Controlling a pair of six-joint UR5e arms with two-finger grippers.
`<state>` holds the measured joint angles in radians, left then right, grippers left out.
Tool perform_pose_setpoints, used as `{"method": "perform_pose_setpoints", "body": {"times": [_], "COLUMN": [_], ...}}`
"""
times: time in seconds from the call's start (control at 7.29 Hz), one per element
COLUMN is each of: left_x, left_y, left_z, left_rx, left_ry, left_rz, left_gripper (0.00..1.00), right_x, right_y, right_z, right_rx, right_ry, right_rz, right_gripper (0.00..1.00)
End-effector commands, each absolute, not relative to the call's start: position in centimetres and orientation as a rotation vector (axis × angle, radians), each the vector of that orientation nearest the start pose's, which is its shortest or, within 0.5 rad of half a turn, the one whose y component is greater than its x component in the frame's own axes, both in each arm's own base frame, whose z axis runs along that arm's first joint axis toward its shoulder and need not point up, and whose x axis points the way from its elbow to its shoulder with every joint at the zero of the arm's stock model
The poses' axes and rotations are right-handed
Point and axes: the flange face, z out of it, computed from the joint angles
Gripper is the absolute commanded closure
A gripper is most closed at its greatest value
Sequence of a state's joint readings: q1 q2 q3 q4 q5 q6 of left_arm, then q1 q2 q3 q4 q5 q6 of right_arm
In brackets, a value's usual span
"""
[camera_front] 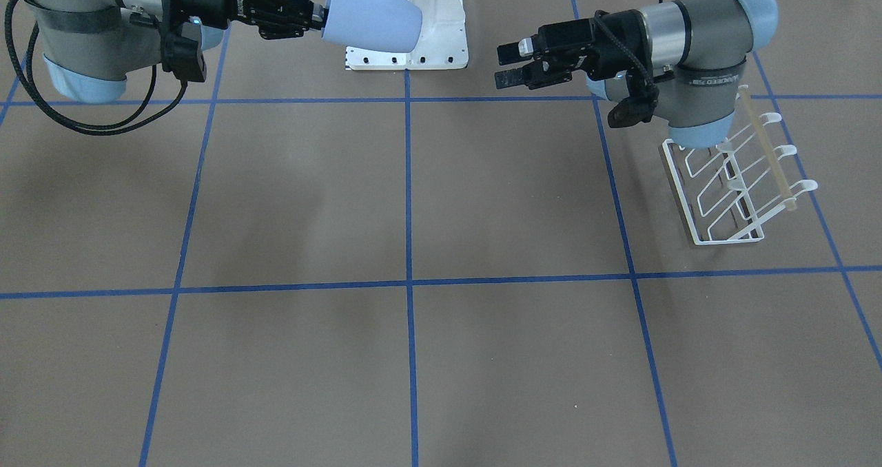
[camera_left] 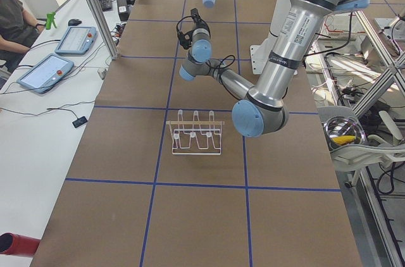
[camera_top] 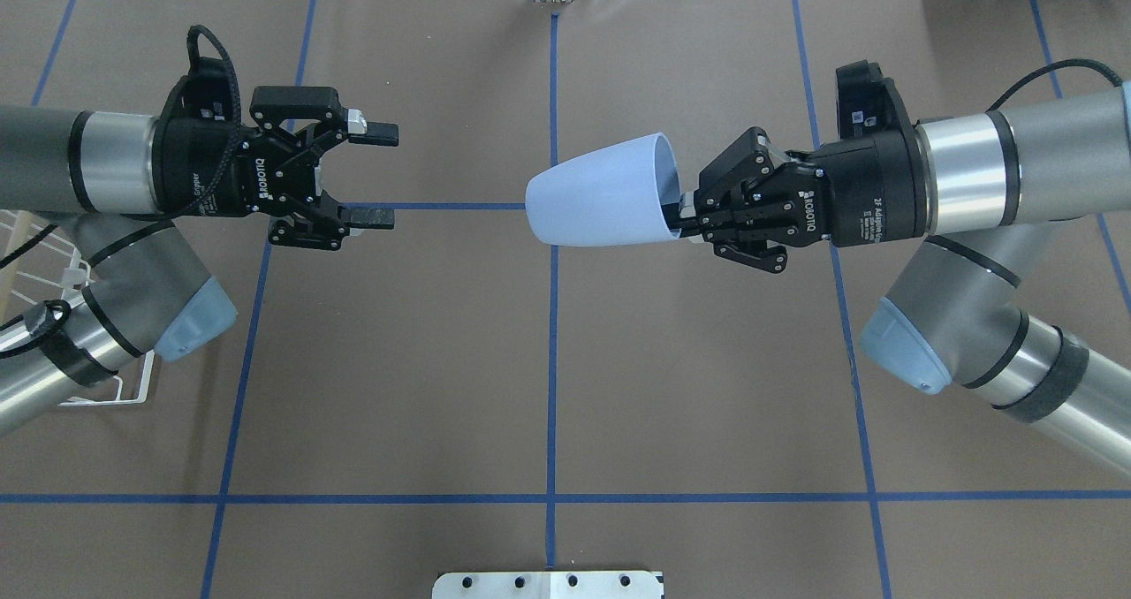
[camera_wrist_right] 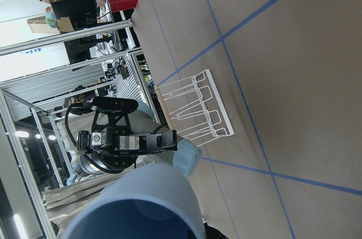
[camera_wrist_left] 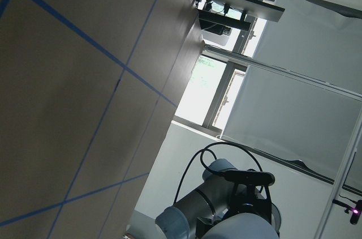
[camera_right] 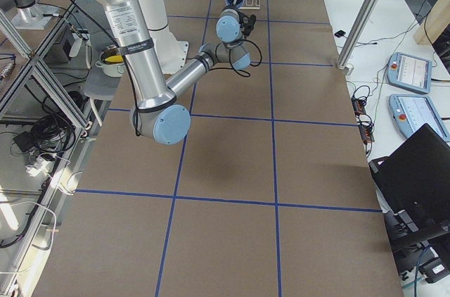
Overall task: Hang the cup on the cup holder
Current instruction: 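Close the left gripper on the cup's base held by the right gripper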
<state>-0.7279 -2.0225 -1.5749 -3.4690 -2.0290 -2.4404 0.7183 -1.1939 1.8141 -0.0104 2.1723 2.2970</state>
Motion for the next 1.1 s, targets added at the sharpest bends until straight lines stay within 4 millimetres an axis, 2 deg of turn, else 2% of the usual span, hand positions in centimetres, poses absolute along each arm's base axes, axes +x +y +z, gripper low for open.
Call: {"method": "perform_pose_setpoints", "body": {"times": [0.0, 0.14, 0.41, 0.69, 0.96], "left_x": [35.2, 35.7, 35.1, 36.6, 37.1], "left_y": [-39.0, -38.3, -37.0, -35.2, -34.8], "left_z": [23.0, 22.8, 21.3, 21.0, 20.3], "left_rx": [-0.43, -0.448, -0.46, -0.509, -0.522], "left_ry": [2.364, 2.373, 2.431, 2.479, 2.487], "left_rz": [-0.251, -0.245, -0.21, -0.226, -0.214], "left_gripper": [0.02, 0.03, 0.03, 0.03, 0.03], "right_x": [-33.1, -33.4, -33.7, -34.2, -35.1], "right_y": [-35.5, -35.3, -34.8, -34.5, -33.8], "right_z": [19.7, 19.6, 19.3, 18.6, 18.5], "right_rx": [-0.368, -0.373, -0.379, -0.383, -0.406], "right_ry": [-2.153, -2.16, -2.177, -2.2, -2.197], "right_rz": [0.223, 0.225, 0.222, 0.224, 0.212], "right_gripper": [1.0, 1.0, 1.0, 1.0, 1.0]}}
